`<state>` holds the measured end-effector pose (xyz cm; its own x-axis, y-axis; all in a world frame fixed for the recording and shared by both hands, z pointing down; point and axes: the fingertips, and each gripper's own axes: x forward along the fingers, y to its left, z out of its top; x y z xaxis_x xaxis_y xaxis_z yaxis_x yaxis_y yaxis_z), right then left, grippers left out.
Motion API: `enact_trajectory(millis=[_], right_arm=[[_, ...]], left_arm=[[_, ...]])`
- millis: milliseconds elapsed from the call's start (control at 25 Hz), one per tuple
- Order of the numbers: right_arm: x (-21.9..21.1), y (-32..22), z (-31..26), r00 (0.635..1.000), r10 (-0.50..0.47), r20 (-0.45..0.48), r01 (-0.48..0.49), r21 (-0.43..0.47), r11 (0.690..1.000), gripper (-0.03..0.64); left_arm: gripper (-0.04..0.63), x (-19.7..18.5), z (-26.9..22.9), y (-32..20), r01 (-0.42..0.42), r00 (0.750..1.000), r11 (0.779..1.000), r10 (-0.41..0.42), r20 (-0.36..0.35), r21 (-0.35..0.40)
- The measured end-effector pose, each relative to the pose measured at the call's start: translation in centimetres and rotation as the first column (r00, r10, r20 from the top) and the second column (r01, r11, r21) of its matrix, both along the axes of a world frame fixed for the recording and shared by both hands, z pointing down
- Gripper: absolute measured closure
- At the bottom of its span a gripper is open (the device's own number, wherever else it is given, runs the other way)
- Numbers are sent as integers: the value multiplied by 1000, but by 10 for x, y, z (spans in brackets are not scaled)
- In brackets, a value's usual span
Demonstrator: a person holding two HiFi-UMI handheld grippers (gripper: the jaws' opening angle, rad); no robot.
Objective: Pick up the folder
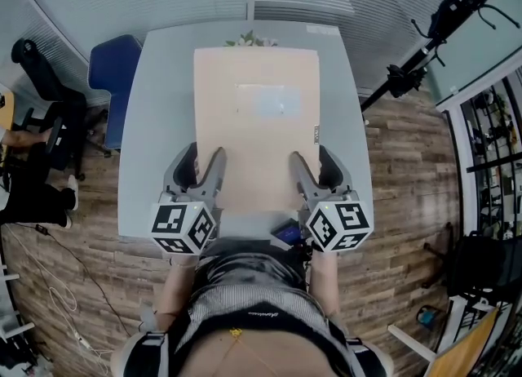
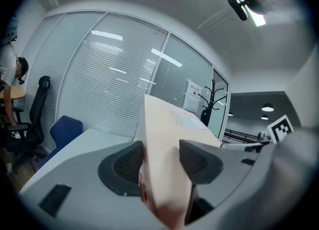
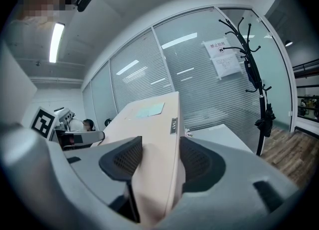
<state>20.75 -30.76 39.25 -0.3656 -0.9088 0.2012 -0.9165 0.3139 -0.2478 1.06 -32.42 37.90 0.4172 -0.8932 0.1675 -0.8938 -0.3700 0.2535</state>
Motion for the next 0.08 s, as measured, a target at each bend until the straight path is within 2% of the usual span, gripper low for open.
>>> enact_trajectory(millis=[80], right_arm=[[1,-1,1,1000,0,-1,0,-1,1000,377]], left_arm=[[374,1,1,-1,0,1000,1000,0,2,-1]])
